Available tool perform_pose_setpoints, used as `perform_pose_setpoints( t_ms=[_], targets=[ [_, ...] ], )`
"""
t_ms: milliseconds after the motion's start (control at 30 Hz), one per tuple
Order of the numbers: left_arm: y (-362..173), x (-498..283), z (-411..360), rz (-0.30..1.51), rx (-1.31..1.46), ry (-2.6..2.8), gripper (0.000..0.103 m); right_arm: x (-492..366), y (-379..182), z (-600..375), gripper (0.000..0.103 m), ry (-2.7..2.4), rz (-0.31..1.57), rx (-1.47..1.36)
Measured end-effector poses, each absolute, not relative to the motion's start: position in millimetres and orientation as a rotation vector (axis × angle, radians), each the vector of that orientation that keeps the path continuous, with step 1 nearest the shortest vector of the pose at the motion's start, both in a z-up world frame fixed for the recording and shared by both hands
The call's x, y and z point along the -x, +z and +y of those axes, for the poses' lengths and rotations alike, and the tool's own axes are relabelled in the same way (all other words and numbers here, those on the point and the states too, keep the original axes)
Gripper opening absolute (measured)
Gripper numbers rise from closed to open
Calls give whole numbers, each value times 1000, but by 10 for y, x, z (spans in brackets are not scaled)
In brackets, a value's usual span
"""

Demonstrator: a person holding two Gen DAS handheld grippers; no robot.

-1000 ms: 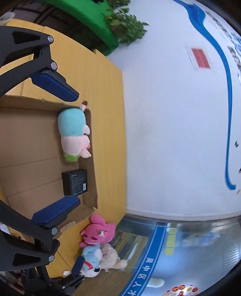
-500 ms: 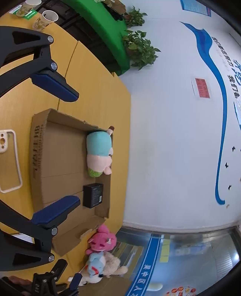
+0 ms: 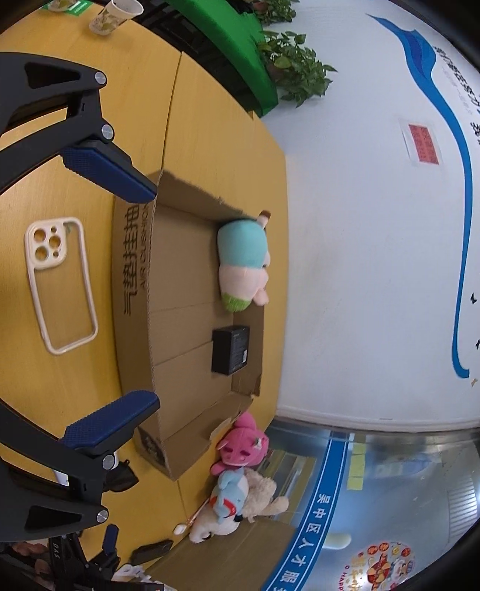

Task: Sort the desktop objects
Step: 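Move the right gripper toward the white power bank on the table, then close the left gripper on the white power bank's edge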

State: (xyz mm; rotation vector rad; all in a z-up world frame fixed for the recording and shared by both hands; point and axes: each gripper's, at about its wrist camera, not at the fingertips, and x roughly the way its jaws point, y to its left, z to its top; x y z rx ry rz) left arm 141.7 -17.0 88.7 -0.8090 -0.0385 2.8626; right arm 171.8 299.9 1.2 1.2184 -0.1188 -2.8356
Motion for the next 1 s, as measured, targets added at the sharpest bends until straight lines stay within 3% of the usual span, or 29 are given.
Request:
perform_pose_setpoints(
  t_ms=[433,600,667,1000],
  targets=[
    [540,-1221,65,-41,977,2731,103,-1518,-220,2320,98,-2719,115,-1289],
    [373,-1167,-7,-80,1059,2699,103,-1320,-438,2278,88,-2680,73,-1410],
    [329,-1146,-31,-95,1079,2683,103,-1288,-493,2235,76,-2666,85,-1434],
    [-11,-880,225,-181,1290,2329,102,-1346,-473,1961,73,-2594,-23,-1334]
  ],
)
